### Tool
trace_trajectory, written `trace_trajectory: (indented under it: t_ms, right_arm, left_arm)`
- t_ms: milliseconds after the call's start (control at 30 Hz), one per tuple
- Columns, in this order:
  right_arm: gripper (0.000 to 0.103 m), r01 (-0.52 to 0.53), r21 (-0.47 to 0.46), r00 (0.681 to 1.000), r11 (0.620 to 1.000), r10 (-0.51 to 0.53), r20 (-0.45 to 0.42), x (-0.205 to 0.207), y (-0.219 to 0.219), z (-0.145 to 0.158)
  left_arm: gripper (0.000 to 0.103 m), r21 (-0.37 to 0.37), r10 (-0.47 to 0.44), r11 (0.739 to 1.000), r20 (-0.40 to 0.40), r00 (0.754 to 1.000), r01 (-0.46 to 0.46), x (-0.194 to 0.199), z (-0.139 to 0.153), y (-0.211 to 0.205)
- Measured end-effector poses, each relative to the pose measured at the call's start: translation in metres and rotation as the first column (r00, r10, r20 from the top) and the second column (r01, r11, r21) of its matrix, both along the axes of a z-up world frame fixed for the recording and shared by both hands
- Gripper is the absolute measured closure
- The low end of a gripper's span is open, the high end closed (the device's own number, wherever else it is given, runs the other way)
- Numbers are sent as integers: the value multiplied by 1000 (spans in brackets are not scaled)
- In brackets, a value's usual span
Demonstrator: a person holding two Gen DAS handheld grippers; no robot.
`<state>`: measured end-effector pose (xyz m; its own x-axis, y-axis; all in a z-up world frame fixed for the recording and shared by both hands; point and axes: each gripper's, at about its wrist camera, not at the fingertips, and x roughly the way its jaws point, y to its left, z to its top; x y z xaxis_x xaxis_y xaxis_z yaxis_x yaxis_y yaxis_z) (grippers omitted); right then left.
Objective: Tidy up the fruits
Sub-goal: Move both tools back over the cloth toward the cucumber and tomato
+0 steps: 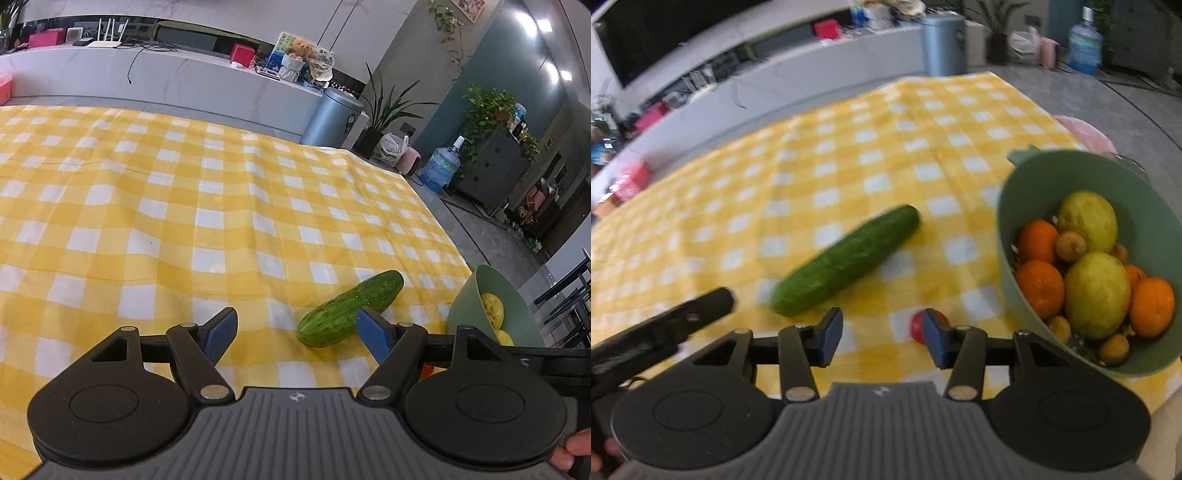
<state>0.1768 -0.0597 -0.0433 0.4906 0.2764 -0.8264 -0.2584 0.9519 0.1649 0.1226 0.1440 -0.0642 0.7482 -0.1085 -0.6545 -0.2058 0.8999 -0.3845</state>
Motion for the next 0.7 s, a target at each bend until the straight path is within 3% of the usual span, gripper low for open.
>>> trace_trajectory:
  t_ms: [367, 700]
  right_arm:
    - [57, 184, -12, 981, 983, -185, -62, 18, -9, -31]
    - [72, 215, -32, 974, 976, -217, -72, 26, -5, -43]
  left_arm:
    - [17, -26, 8, 1000, -7, 1000, -8, 0, -3, 5]
    - [17, -47, 8, 999, -9, 1000, -8, -1, -5, 9]
